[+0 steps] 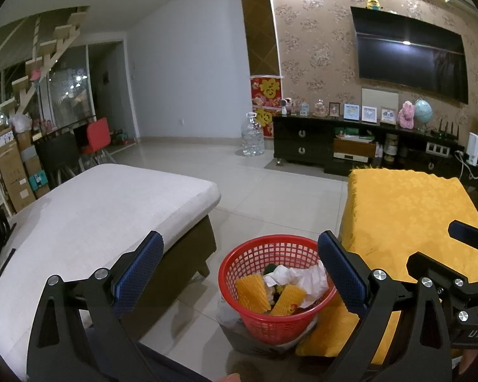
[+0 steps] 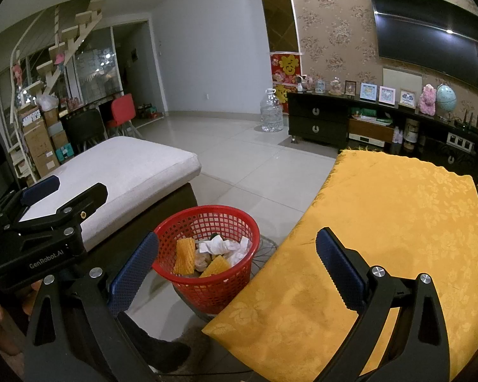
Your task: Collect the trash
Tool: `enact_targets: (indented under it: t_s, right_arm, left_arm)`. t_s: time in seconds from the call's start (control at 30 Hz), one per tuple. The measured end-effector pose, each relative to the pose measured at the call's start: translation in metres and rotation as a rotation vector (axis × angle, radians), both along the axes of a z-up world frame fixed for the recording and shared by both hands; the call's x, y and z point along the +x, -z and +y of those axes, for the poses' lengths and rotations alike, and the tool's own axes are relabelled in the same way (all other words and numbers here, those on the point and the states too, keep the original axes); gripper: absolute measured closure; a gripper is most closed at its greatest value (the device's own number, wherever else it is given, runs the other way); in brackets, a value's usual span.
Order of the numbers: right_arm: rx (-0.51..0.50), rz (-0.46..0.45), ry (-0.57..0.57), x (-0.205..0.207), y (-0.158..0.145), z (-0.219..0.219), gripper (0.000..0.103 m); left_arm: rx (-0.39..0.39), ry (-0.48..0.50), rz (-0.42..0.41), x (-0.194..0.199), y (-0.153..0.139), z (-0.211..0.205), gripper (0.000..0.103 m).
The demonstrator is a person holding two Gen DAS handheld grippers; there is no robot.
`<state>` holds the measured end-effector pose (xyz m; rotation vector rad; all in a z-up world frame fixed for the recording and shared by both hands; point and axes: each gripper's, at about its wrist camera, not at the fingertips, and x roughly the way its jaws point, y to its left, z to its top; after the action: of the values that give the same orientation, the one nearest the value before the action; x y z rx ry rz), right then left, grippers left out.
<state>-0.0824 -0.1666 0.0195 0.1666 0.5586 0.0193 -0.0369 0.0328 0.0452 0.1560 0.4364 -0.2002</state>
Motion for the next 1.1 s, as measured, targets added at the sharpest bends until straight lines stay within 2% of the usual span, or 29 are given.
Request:
enact_targets:
  t_s: [0.57,0.8,0.97,1.1]
  right_arm:
    - [-0.001,0.004,0.000,0.001,-0.002,0.000,0.007]
    - [0.001,0.017,0.007,-0.002,0.010,-0.002,0.007]
    - [0.044,0.052,0.046,-0.005,0.016,-0.027,0.007]
    - [0.056,0.113,0.162,-0.009,0.025,-0.080,0.007]
  left_arm:
    - [-0.020,0.006,0.016,-0.001,-0.002,-0.002,0.009]
    - [-0.022,0.017,-0.002,-0.004,-0.001,-0.003,0.009]
    - [-0.032,0.049,0.027,-0.001,0.003,-0.008,0.009]
    - [-0.019,0.061,0.049,0.005,0.008,-0.015,0.009]
